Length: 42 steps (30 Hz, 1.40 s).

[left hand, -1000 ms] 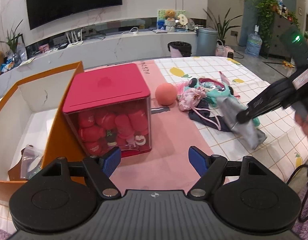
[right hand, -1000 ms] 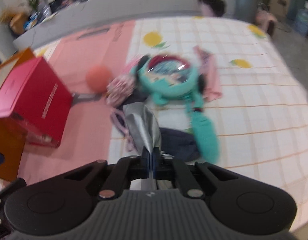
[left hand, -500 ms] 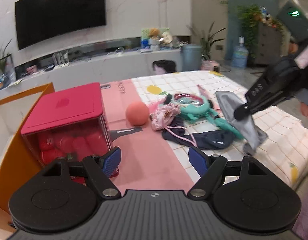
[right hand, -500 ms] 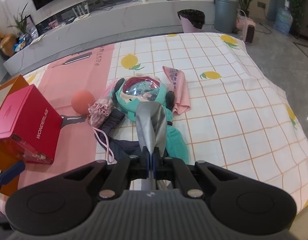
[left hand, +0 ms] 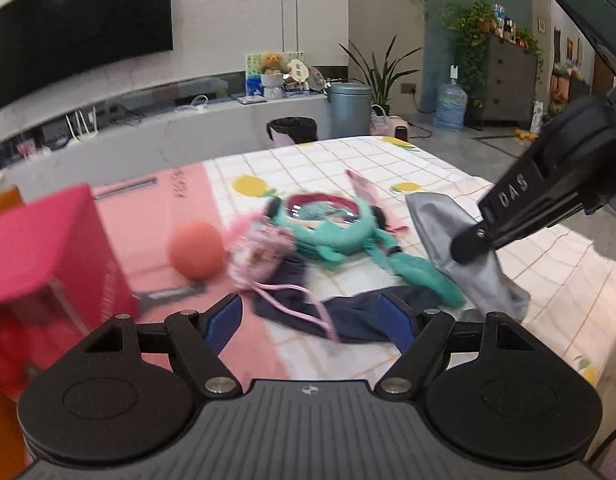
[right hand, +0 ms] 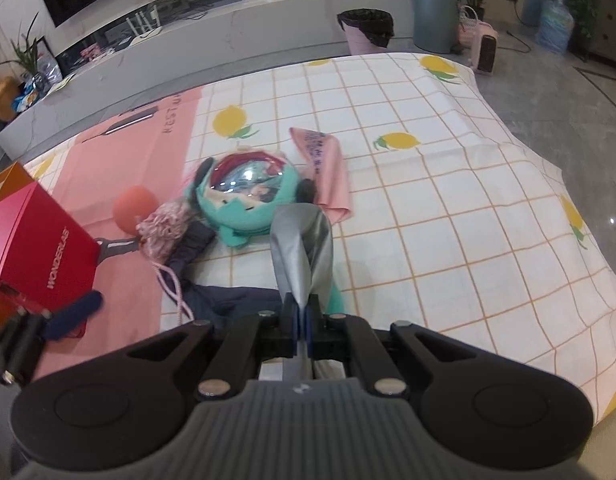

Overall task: Organize soft objects
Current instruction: 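Grasp the pink drawstring pouch with the left gripper while the right gripper holds the grey cloth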

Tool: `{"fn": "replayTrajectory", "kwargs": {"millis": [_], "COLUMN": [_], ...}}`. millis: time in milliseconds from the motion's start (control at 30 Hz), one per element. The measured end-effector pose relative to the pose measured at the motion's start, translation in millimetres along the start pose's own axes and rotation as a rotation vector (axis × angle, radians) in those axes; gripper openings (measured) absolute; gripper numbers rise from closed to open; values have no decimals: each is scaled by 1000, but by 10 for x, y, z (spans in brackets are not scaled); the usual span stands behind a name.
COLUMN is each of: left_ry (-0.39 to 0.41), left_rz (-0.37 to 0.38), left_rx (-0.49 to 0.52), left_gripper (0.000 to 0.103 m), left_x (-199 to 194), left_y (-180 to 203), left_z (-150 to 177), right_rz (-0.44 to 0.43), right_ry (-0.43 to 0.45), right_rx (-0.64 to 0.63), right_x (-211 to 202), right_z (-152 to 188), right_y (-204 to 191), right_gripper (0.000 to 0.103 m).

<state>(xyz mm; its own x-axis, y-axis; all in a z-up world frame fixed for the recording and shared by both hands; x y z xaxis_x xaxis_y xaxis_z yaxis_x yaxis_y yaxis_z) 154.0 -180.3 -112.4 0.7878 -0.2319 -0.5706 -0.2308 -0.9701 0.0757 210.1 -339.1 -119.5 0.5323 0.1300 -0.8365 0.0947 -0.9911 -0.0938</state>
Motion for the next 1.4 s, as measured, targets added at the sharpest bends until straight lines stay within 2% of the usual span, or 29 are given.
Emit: {"fn": "replayTrajectory", "kwargs": {"millis": [167, 300, 433, 600, 767, 833, 933, 967, 1067, 1167, 1267, 1333, 1400], "left_ry": [74, 131, 114, 110, 76, 75, 89, 95, 91, 60, -14, -54, -52], "left_rz": [-101, -179, -255, -262, -256, -233, -213, -220, -209, -136, -43, -21, -24], "left_rx": [61, 3, 29, 37, 14, -25, -75, -74, -62, -133, -203, -170, -116], "left_gripper": [90, 90, 87, 86, 70, 57, 42, 40, 38, 38, 38, 38, 39], "left_x": [152, 275, 440, 543, 704, 713, 639, 605, 443, 210, 24, -47, -62], "left_y": [70, -22, -121, -177, -225, -263, -295, -297, -286, -311, -351, -343, -327], "left_z": [-66, -198, -269, -272, -205, -208, -241, -247, -256, -255, -179, -126, -81], "right_rz": [25, 19, 0, -90, -91, -109, -103, -101, -98, -93, -91, -88, -85], "right_ry": [1, 14, 22, 33, 17, 17, 17, 13, 4, 2, 4, 5, 3], "right_rx": [-5, -3, 1, 55, 65, 73, 70, 70, 70, 64, 62, 55, 49], "right_x": [8, -3, -2, -25, 21, 19, 27, 36, 55, 47, 32, 28, 27], "right_z": [8, -8, -16, -28, -12, -3, 1, 7, 13, 25, 27, 26, 34], "right_y": [20, 18, -7, -22, -33, -34, -18, -15, -11, -16, -26, -46, -61], "right_gripper": [1, 1, 1, 1, 1, 1, 1, 1, 1, 1, 1, 1, 2]}}
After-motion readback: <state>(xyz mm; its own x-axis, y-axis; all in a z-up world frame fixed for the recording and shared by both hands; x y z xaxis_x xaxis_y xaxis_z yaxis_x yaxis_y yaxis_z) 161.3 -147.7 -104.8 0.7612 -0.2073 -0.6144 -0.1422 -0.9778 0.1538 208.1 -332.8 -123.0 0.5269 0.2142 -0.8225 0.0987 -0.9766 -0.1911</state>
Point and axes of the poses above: each gripper's, at about its wrist camera, not at the fingertips, and x roughly the way its jaws point, y to its right, z to its underside, the point moved 7 cm from there along x, roughly the way its jaws point, and after that the axes turned 6 degrees about -x, right-handed, at the moved point
